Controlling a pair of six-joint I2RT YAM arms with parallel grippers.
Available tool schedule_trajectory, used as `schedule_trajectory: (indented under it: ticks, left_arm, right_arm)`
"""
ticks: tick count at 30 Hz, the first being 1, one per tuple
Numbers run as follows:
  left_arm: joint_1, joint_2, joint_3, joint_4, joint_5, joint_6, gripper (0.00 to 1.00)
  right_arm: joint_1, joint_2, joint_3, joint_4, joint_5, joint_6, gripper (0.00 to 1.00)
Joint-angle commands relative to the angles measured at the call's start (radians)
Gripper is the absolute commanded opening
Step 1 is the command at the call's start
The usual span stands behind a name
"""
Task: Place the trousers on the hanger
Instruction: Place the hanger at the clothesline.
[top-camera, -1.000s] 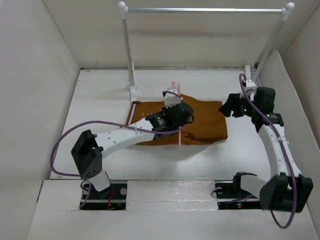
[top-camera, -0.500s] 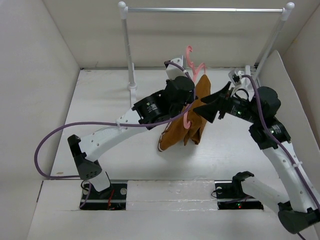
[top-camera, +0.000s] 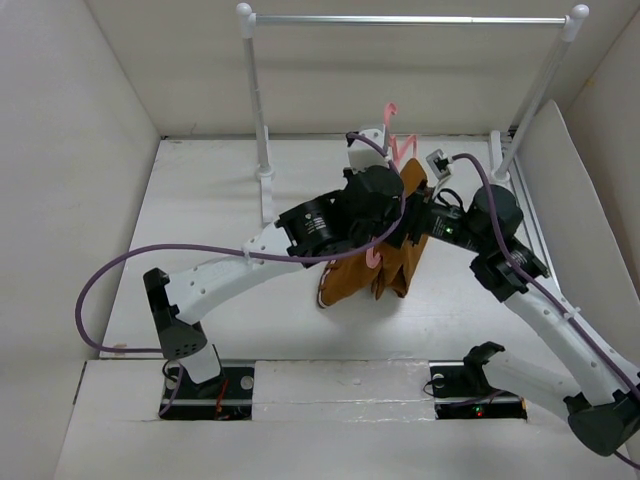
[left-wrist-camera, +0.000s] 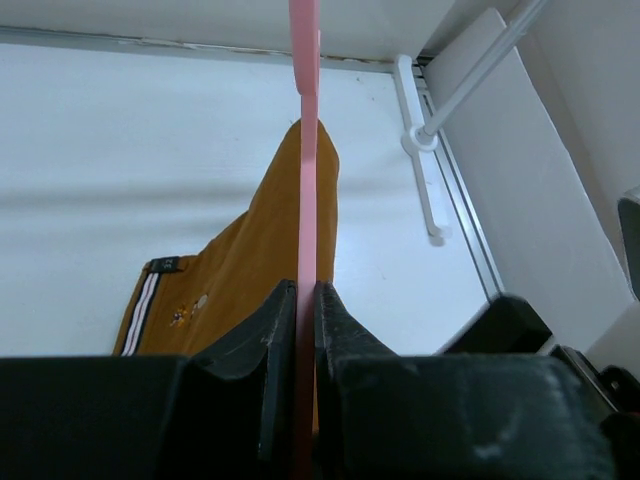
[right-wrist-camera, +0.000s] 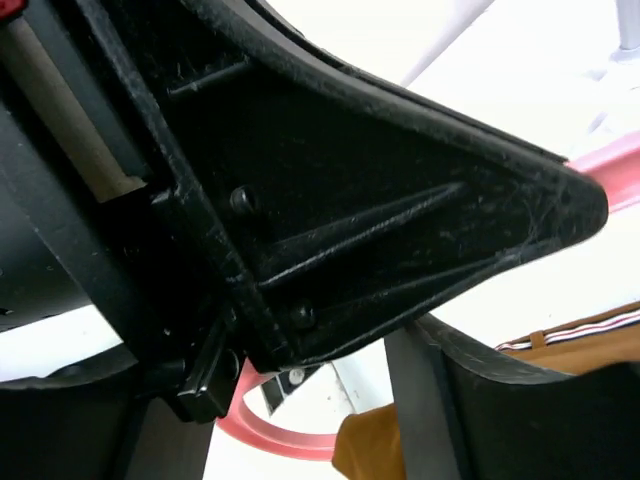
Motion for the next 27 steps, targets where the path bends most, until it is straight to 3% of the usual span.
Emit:
schedule_trajectory:
  ticks: [1,4,6,10,19,20,21,23,24,27]
  left_arm:
    - [-0.009,-0.046,0.046,0.179,-0.028,0.001,0.0]
    - [-0.009,-0.048,0.075,0.186,-0.027,0.023,0.0]
    - [-0.009,-0.051,0.071,0.197,-0.007,0.021,0.0]
    - [-0.009,-0.078,0.038,0.222,0.033,0.006,0.0]
    - [0.0,-0.108,0.026,0.252,0.077,0.027,0.0]
    - [0.001,-0.114,0.028,0.263,0.102,0.03,0.18]
    - [0.001,-0.114,0.023,0.263,0.102,0.03,0.18]
    - [0.011,-0.134,0.02,0.272,0.125,0.03,0.33]
    - [0.022,-0.144,0.006,0.292,0.14,0.034,0.46]
    - [0.062,-0.172,-0.005,0.307,0.194,0.018,0.57]
  right_arm:
    - [0.025,-0.017,-0.016,-0.019,0.093,0.002,0.63]
    - [0.025,-0.024,-0.038,0.003,0.107,0.021,0.41]
    - [0.025,-0.027,-0.044,0.001,0.127,0.03,0.18]
    - [0.034,-0.028,-0.065,0.024,0.136,0.054,0.0]
    - [0.025,-0.034,-0.012,0.139,0.166,0.064,0.0]
    - [0.013,-0.034,0.005,0.159,0.157,0.058,0.0]
    - [0.013,-0.034,0.005,0.159,0.148,0.057,0.0]
    - [-0.039,-0.028,0.033,0.171,0.122,0.057,0.0]
    - [-0.056,-0.027,0.04,0.178,0.09,0.057,0.0]
    - [-0.131,-0.019,0.037,0.246,0.017,0.094,0.0]
